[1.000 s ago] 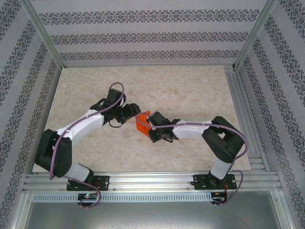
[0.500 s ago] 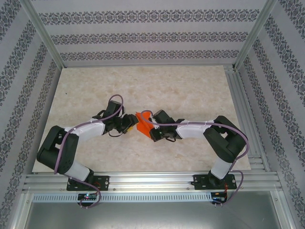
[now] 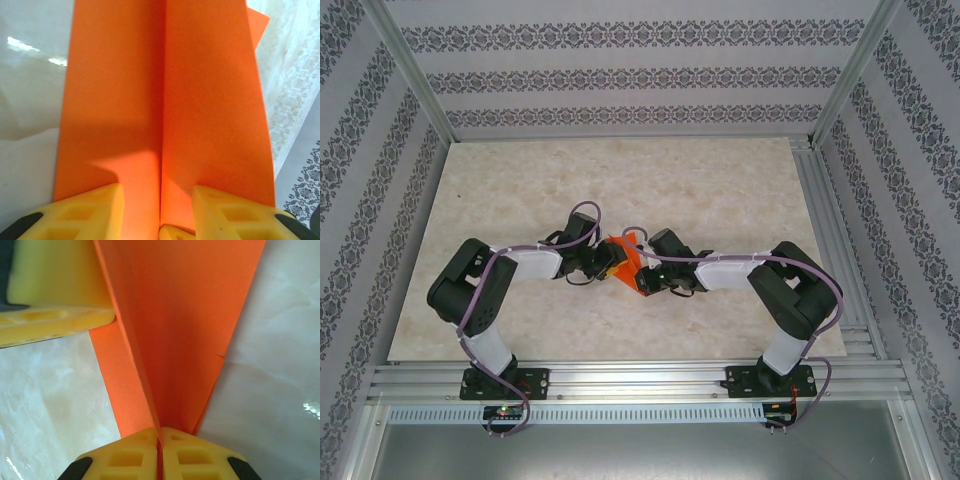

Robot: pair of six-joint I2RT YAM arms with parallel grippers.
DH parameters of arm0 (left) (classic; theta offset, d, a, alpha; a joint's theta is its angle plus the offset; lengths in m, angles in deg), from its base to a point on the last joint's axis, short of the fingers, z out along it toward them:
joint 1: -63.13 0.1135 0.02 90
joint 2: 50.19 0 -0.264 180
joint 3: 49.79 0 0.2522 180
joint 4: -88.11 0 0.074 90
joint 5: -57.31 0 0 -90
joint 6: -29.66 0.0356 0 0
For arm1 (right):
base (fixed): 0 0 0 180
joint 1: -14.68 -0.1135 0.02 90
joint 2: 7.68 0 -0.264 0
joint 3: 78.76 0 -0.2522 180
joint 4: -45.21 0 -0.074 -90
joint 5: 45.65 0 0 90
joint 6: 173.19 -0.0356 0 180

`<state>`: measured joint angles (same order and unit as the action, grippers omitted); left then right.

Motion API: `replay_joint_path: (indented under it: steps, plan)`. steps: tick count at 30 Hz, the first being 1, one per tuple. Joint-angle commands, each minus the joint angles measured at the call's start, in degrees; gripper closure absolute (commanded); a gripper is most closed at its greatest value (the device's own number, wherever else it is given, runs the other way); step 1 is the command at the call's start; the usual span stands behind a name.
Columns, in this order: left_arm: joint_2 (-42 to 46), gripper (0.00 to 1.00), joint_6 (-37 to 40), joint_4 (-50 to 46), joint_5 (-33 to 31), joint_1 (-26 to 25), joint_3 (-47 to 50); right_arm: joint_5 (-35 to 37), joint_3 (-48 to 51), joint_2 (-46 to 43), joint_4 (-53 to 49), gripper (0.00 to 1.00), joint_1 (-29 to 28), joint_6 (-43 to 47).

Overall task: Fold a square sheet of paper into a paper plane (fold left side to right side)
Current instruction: Fourth fold the wing at the center of the table.

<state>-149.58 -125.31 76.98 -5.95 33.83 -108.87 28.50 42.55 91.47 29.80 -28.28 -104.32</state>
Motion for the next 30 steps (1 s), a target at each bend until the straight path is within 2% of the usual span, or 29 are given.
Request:
replay_joint_path:
  steps: [1, 7, 13, 19, 24, 30]
  plan:
    - [-1.4, 0.58, -1.0, 3.3, 0.7, -0.9, -1.7, -0.7, 2.2, 2.9, -3.4, 0.90, -0.3, -0.1]
    - [-3.3, 0.58, -0.1, 1.7, 0.2, -1.5, -2.9, -1.7, 2.3, 2.0, -3.2, 0.88, -0.1, -0.5]
    - [-5.0, 0.59, 0.3, 0.9, 0.2, -1.9, -3.7, -4.4, 2.3, -2.2, -3.2, 0.77, 1.4, -1.5]
    - [-5.4, 0.59, 1.0, -0.2, -0.3, -2.2, -4.0, -10.9, 2.5, -7.0, -3.7, 0.67, 7.2, -3.1]
    - [-5.5, 0.59, 1.1, -0.7, -0.5, -2.2, -4.1, -17.0, 1.5, -7.8, -2.1, 0.65, 12.2, -4.7]
    - [-5.3, 0.59, 1.2, -1.1, -0.6, -2.3, -4.2, -12.8, 0.2, -7.5, -7.3, 0.66, 10.4, -1.7]
